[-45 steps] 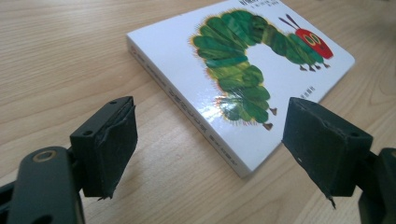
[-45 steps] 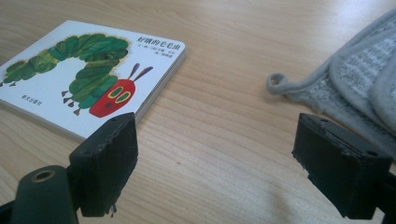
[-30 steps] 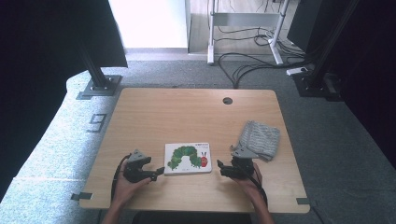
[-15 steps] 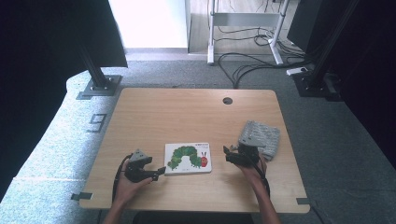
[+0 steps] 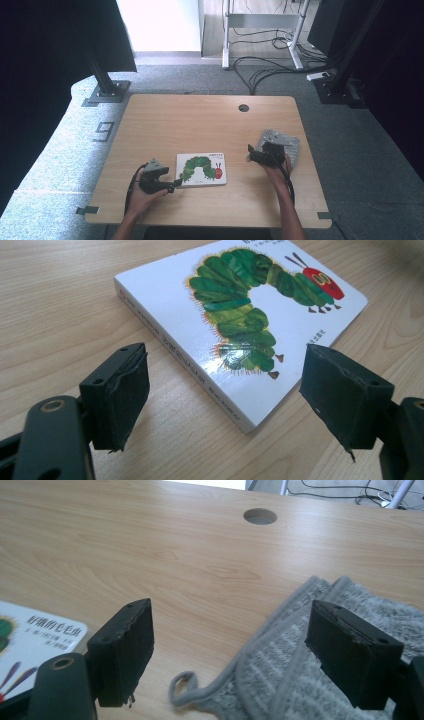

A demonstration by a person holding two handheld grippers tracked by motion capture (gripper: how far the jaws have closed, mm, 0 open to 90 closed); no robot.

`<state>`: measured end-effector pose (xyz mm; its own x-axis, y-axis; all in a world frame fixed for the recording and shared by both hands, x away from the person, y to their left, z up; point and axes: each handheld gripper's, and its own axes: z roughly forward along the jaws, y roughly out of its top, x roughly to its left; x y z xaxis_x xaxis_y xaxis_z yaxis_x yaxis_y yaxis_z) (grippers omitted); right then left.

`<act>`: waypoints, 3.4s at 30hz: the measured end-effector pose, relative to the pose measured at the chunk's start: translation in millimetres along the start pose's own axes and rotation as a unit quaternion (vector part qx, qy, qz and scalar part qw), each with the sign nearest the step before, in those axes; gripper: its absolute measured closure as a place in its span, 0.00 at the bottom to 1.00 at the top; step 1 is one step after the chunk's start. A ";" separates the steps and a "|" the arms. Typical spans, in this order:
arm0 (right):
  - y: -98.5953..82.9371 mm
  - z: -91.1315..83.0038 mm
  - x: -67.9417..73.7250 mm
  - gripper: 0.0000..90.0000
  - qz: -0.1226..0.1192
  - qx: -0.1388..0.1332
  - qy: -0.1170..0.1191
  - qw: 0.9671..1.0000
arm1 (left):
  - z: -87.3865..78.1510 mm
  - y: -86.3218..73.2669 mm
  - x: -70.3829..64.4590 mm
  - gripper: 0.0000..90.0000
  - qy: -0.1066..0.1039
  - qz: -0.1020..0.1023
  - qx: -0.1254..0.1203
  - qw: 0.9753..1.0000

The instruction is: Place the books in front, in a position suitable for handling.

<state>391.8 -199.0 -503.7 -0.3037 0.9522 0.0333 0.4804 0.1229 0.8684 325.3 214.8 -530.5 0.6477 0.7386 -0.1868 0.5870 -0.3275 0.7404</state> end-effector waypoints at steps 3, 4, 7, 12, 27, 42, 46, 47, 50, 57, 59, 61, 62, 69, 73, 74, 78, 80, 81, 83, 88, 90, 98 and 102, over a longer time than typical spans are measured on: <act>1.8 4.3 -6.3 0.20 0.005 0.000 -0.010 1.000 | 0.2 -1.2 -0.9 0.22 0.003 0.001 0.002 1.000; 1.8 5.6 -8.3 0.20 0.009 0.001 -0.013 1.000 | 0.3 -1.5 -0.9 0.22 0.005 0.002 0.003 1.000; -0.5 11.0 -14.2 0.19 0.015 0.010 -0.023 1.000 | 1.0 -2.5 0.2 0.22 0.007 0.001 0.006 1.000; -6.3 18.7 -27.0 0.18 0.026 0.027 -0.049 0.998 | 2.3 -3.5 1.2 0.22 0.009 0.000 0.009 1.000; -17.7 24.6 -55.7 0.13 0.050 0.069 -0.085 0.993 | 7.0 -5.0 -2.6 0.22 0.009 0.007 0.017 1.000; -28.3 36.6 -54.4 0.16 0.041 0.132 -0.096 0.986 | 7.6 -6.0 -6.3 0.22 0.006 0.013 0.022 1.000; -27.9 34.7 -56.1 0.20 0.041 0.136 -0.092 0.986 | 9.3 -6.5 -6.4 0.22 0.007 0.013 0.026 1.000; -27.9 33.9 -56.2 0.22 0.042 0.137 -0.092 0.985 | 9.1 -6.6 -6.7 0.22 0.007 0.014 0.025 1.000; -28.1 32.0 -56.5 0.28 0.043 0.135 -0.095 0.985 | 7.8 -6.7 -8.4 0.23 0.006 0.014 0.023 1.000; -30.8 24.7 -62.8 0.58 0.047 0.121 -0.106 0.986 | 9.3 -7.6 -9.2 0.23 0.006 0.014 0.026 1.000; -31.3 23.5 -64.7 0.63 0.046 0.120 -0.109 0.986 | 9.9 -7.8 -9.3 0.23 0.007 0.014 0.027 1.000; -31.4 22.8 -65.1 0.68 0.042 0.120 -0.111 0.986 | 10.1 -8.0 -9.8 0.23 0.006 0.014 0.027 1.000; -31.6 22.7 -64.8 0.70 0.039 0.119 -0.114 0.986 | 10.0 -8.0 -10.0 0.23 0.006 0.014 0.027 1.000; -26.8 9.3 -67.5 0.77 0.049 0.088 -0.081 0.992 | 10.4 -8.1 -11.6 0.23 0.003 0.016 0.027 1.000; -21.2 -8.2 -68.1 0.78 0.075 0.041 -0.059 0.995 | 8.6 -8.2 -9.9 0.23 0.002 0.012 0.022 1.000; -20.2 -12.0 -67.9 0.78 0.081 0.029 -0.051 0.995 | 8.1 -8.2 -9.9 0.23 0.002 0.012 0.021 1.000; -17.1 -21.8 -65.2 0.78 0.101 -0.002 -0.018 0.995 | 9.4 -8.2 -11.4 0.23 0.001 0.015 0.023 1.000; -15.2 -25.4 -62.0 0.78 0.103 -0.013 -0.007 0.995 | 11.4 -8.1 -12.4 0.23 -0.001 0.017 0.026 1.000; -14.1 -26.6 -60.2 0.78 0.106 -0.019 0.000 0.994 | 12.1 -8.0 -13.0 0.23 0.000 0.018 0.026 1.000; -11.6 -29.0 -55.7 0.78 0.105 -0.027 0.012 0.994 | 13.1 -8.0 -13.7 0.23 0.002 0.020 0.028 0.999; -2.9 -35.8 -40.1 0.78 0.094 -0.049 0.037 0.994 | 15.6 -8.4 -16.8 0.23 0.009 0.027 0.033 0.999; 1.9 -39.3 -32.2 0.78 0.090 -0.059 0.052 0.993 | 16.8 -8.5 -17.8 0.23 0.009 0.028 0.035 0.999; 12.2 -37.8 5.0 0.78 0.056 -0.062 0.094 0.992 | 21.0 -8.4 -25.6 0.23 0.022 0.045 0.036 0.998; 15.9 -29.8 32.2 0.77 0.026 -0.051 0.119 0.991 | 22.8 -8.6 -28.2 0.23 0.036 0.052 0.036 0.997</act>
<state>365.1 -174.8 -474.1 -0.4719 0.8620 0.1849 0.4184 0.0344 0.9076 313.1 183.4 -546.3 0.6723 0.7375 -0.0631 0.5535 -0.4443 0.7044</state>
